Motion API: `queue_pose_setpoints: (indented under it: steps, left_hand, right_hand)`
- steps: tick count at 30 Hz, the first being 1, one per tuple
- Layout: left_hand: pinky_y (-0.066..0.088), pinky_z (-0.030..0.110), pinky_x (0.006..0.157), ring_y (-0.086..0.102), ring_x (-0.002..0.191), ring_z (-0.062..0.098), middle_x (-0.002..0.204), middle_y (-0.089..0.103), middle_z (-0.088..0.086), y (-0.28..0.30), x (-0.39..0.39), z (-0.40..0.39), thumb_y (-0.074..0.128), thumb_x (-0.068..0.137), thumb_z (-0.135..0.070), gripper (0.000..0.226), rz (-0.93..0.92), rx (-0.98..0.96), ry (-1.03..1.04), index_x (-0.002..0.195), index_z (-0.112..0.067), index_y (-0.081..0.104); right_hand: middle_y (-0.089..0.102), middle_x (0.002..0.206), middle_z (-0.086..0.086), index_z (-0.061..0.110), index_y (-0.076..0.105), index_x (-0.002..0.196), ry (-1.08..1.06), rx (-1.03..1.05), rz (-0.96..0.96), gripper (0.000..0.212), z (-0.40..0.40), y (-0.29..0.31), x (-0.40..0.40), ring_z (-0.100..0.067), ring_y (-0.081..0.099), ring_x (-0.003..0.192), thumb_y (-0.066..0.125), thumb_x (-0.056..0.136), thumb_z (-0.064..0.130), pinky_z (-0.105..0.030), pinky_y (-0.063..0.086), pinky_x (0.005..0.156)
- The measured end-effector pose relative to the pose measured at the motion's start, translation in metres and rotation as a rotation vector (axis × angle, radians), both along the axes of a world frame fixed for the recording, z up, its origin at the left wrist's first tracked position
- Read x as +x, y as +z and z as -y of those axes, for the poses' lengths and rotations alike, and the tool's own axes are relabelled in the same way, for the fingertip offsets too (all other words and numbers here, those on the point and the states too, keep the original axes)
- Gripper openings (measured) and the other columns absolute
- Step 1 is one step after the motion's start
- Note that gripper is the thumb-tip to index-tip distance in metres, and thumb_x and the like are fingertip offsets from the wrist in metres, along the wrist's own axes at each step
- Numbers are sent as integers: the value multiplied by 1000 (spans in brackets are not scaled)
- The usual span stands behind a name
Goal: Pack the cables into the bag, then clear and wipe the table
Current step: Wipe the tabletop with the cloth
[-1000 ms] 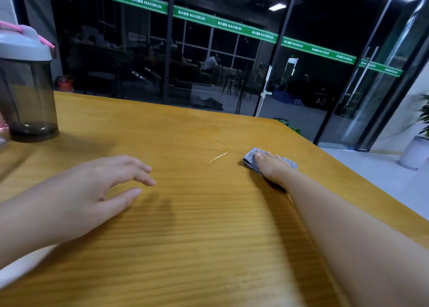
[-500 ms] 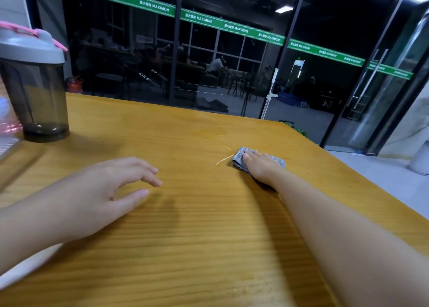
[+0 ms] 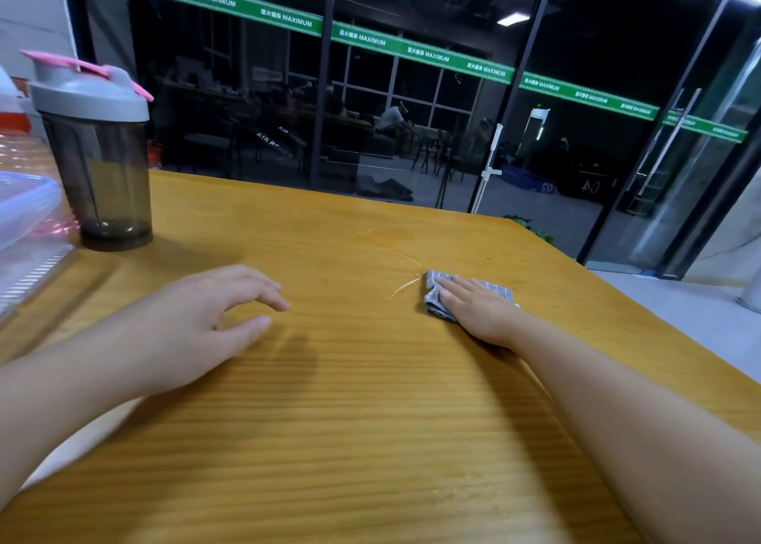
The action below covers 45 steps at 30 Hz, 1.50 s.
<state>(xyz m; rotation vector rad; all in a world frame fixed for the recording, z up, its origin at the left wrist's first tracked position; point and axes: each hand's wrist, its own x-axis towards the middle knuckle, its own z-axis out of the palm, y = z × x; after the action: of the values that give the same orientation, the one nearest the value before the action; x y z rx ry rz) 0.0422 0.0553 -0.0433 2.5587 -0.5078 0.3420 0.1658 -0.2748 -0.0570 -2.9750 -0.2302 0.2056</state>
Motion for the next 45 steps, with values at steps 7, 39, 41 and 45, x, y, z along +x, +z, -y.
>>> queue_pose_setpoints:
  steps: [7,39,41,45]
  left_hand:
    - [31,18,93,45,112,-6,112,46,-37,1,3,-4,55,89,-30,20,8,-20,31,91,-50,55]
    - [27,16,88,44,106,0,112,50,-18,5,-3,2,57,90,-21,20,55,-87,160,102,-37,58]
    - [26,12,84,41,104,-2,113,48,-19,5,-4,3,56,91,-22,20,40,-89,167,104,-36,58]
    - [31,1,73,44,96,-3,116,48,-20,6,-5,3,55,91,-22,20,20,-101,155,105,-36,59]
  right_hand:
    - [0,160,9,35,8,152,102,4,-16,50,-3,5,-29,-12,-6,147,12,103,44,-32,-2,117]
    - [-8,160,5,33,1,152,303,-41,-28,63,-141,3,-83,-20,-12,147,15,97,60,-43,-6,119]
    - [-7,160,5,33,1,152,242,-34,-26,63,-132,4,-66,-20,-11,147,14,97,59,-43,-6,118]
    - [-5,161,6,33,1,152,117,-27,-12,61,-98,4,-41,-20,-9,148,13,98,58,-44,-4,118]
